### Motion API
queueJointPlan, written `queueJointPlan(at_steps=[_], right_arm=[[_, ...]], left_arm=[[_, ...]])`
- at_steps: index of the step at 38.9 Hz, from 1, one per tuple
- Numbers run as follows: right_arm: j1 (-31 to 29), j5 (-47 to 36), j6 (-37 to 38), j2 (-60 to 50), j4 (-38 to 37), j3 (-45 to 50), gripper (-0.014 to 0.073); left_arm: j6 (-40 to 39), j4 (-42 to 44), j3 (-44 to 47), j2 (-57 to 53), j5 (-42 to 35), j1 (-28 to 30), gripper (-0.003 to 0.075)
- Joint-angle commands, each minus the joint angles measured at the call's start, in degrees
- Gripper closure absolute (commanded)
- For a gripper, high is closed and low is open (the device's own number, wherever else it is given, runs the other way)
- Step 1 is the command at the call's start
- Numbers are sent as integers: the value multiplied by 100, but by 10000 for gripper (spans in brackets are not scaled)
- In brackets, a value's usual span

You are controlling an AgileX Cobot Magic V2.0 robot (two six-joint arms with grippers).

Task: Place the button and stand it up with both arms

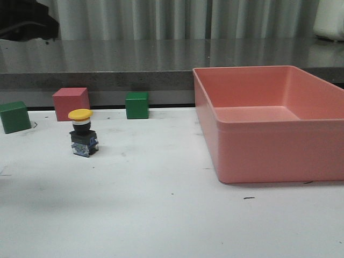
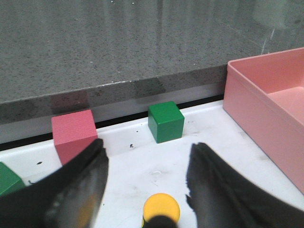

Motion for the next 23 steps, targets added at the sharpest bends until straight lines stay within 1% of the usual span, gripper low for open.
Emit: queueJointPlan(at_steps=[1, 2, 5, 7, 9, 17, 23], right_arm=[[-25, -496, -56, 64, -99, -133, 663], [-25, -496, -56, 64, -99, -133, 663], [-25, -496, -56, 64, -99, -133, 663], [-25, -496, -56, 64, -99, -133, 663], [-25, -496, -56, 64, -99, -133, 663], [-25, -496, -56, 64, -99, -133, 663], [-25, -496, -56, 64, -99, -133, 663]], left_arm=[[-91, -43, -124, -612, 321, -49, 519], [-91, -43, -124, -767, 523, -49, 563], [-91, -87, -124, -1101, 961, -49, 657], [-91, -87, -124, -1301, 1225, -49, 709], [-91, -87, -124, -1485, 1470, -49, 739], [-91, -92, -124, -2131, 2247, -49, 741], [-91, -92, -124, -2580, 2478, -49, 740]])
